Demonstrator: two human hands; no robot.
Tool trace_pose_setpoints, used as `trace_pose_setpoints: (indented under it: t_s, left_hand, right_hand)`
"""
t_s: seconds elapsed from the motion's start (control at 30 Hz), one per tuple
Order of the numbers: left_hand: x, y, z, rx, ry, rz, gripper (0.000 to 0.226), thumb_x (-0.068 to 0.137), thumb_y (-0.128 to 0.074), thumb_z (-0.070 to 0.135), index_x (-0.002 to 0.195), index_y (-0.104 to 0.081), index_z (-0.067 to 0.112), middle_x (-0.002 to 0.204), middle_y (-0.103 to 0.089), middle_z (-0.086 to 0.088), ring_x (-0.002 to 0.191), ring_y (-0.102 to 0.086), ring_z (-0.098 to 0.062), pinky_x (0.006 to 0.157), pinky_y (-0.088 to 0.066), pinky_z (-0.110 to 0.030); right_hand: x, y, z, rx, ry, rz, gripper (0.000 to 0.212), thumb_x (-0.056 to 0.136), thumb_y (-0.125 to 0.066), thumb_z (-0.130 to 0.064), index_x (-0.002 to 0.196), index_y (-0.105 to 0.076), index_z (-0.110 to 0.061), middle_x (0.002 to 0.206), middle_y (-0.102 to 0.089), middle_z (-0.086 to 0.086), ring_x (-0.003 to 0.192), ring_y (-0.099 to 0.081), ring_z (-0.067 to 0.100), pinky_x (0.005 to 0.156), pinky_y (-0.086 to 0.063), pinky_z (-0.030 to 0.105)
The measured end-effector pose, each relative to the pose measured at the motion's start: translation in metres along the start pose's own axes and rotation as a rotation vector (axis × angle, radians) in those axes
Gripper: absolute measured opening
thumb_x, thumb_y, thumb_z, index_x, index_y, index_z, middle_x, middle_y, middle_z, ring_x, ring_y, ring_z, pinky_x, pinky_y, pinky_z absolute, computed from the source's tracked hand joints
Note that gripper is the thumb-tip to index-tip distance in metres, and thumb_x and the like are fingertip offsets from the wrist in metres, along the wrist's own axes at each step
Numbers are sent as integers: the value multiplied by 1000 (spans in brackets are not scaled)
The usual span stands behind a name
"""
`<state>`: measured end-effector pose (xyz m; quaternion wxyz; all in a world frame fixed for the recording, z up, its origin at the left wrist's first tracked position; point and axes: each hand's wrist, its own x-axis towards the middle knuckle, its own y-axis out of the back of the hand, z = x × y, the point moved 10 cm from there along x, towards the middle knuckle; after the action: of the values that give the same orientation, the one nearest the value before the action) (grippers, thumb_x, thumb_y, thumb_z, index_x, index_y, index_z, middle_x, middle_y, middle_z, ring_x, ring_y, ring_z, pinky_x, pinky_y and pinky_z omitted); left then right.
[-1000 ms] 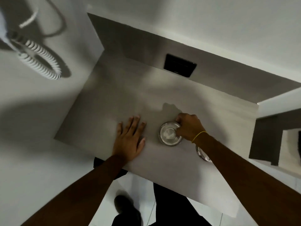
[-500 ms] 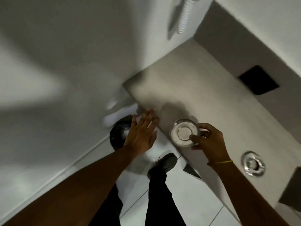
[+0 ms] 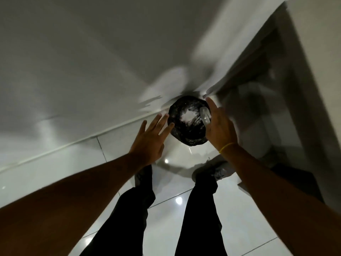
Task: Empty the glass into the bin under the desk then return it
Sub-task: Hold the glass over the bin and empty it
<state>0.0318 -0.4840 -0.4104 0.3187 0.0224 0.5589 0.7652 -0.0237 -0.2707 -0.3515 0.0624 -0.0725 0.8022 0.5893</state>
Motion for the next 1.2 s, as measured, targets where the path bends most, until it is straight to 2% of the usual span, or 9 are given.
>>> trace_pose_setpoints:
  t_s: [0.13, 0.27, 0.43, 0.53, 0.7, 0.83, 0.93, 1.07, 1.2]
  left_hand:
    - [3, -35, -22, -50, 49, 19, 84, 100, -59, 20, 172, -17, 24, 183, 8, -7, 168, 7, -29, 131, -20, -66]
    - [15, -57, -31, -58, 76, 12, 83, 101, -57, 20, 171, -14, 23, 182, 10, -8, 168, 9, -29, 132, -19, -65]
    - [21, -76, -38, -70, 84, -2, 83, 100, -58, 18, 171, -15, 23, 183, 8, -9, 168, 8, -29, 132, -20, -64]
    - [20, -86, -42, -76, 94, -9, 84, 99, -59, 17, 171, -15, 23, 183, 8, -9, 168, 8, -30, 131, -21, -65]
    - [14, -97, -42, -74, 93, -22, 84, 100, -58, 17, 171, -13, 23, 183, 8, -9, 168, 7, -30, 131, -21, -64]
    - [11, -100, -41, -77, 91, -27, 84, 101, -57, 18, 172, -13, 24, 183, 8, -9, 168, 8, -29, 131, -21, -64]
    - [11, -103, -41, -63, 87, -43, 86, 101, -58, 19, 172, -10, 25, 182, 10, -8, 168, 10, -29, 132, -19, -63]
    - [12, -105, -44, -53, 89, -46, 91, 101, -58, 20, 173, -3, 26, 182, 11, -6, 168, 11, -28, 132, -19, -64]
    - [14, -107, -43, -47, 82, -49, 95, 100, -57, 19, 172, 3, 28, 183, 11, -6, 168, 10, -28, 131, -21, -65]
  right_hand:
    - [35, -77, -2, -255, 200, -174, 105, 81, -68, 7, 163, -16, -32, 124, -55, 25, 94, -65, 43, 68, -62, 49]
    - [56, -123, 1, -540, 323, -270, 115, 71, -70, 9, 163, -13, -31, 112, -53, 23, 80, -61, 37, 54, -59, 43]
    - [65, -155, 12, -677, 401, -381, 89, 80, -45, 8, 163, -23, -16, 125, -50, 31, 94, -62, 48, 66, -62, 53]
    - [68, -160, 13, -684, 425, -394, 96, 82, -48, 11, 165, -17, -25, 118, -51, 27, 86, -62, 43, 60, -60, 47]
    - [61, -172, 17, -668, 431, -501, 88, 85, -56, 9, 163, -22, -14, 135, -48, 29, 99, -64, 45, 77, -62, 53]
    - [60, -176, 15, -607, 440, -493, 107, 81, -64, 11, 166, -10, -25, 130, -49, 29, 90, -64, 42, 62, -54, 44]
    - [60, -177, 21, -619, 427, -519, 92, 83, -65, 8, 162, -23, -13, 138, -48, 29, 98, -65, 45, 80, -62, 53]
    - [62, -177, 20, -558, 433, -484, 112, 79, -66, 14, 167, -9, -25, 124, -49, 26, 84, -63, 40, 62, -53, 44]
    - [65, -180, 25, -539, 422, -495, 91, 80, -65, 12, 160, -30, -14, 131, -49, 28, 95, -65, 46, 76, -61, 53]
